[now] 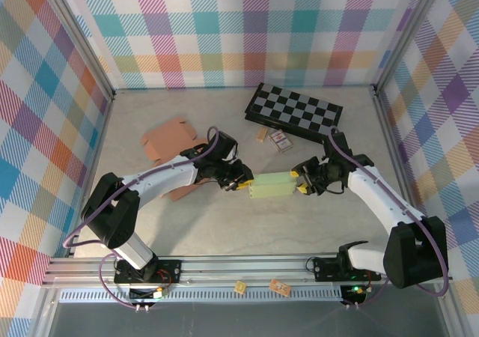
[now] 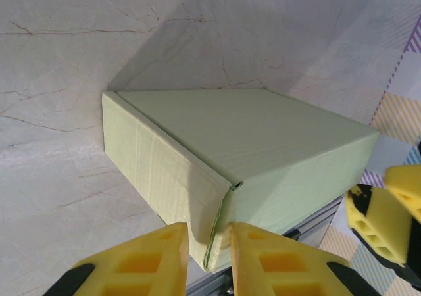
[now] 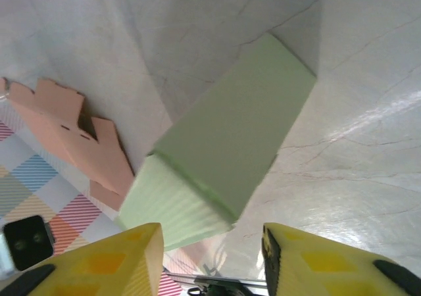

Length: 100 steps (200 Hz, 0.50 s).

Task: Fold the paper box

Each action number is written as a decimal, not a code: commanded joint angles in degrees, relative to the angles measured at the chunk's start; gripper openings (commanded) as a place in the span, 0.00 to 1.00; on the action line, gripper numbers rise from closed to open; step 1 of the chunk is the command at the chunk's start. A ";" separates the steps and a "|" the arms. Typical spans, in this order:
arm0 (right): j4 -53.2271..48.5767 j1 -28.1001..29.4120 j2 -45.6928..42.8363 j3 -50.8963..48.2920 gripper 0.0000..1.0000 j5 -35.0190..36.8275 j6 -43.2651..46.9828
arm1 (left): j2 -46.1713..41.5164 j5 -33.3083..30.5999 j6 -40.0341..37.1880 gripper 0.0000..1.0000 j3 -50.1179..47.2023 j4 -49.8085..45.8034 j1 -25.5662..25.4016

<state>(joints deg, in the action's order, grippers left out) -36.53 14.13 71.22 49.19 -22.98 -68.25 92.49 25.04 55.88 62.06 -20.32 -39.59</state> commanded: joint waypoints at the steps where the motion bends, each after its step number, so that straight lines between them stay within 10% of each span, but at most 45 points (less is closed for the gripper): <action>1: -2.89 -0.42 -0.11 3.70 0.50 0.48 1.81 | 1.63 -0.19 -0.86 0.22 -0.98 -3.22 -0.12; 100: -9.62 7.27 -0.41 9.03 0.77 5.74 -30.73 | 1.43 -1.10 -1.95 0.29 2.49 -4.53 -0.82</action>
<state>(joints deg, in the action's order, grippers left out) -43.86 19.22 70.96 55.66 -19.44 -85.82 92.58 24.82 55.40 62.54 -20.99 -39.90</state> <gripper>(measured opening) 0.763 0.263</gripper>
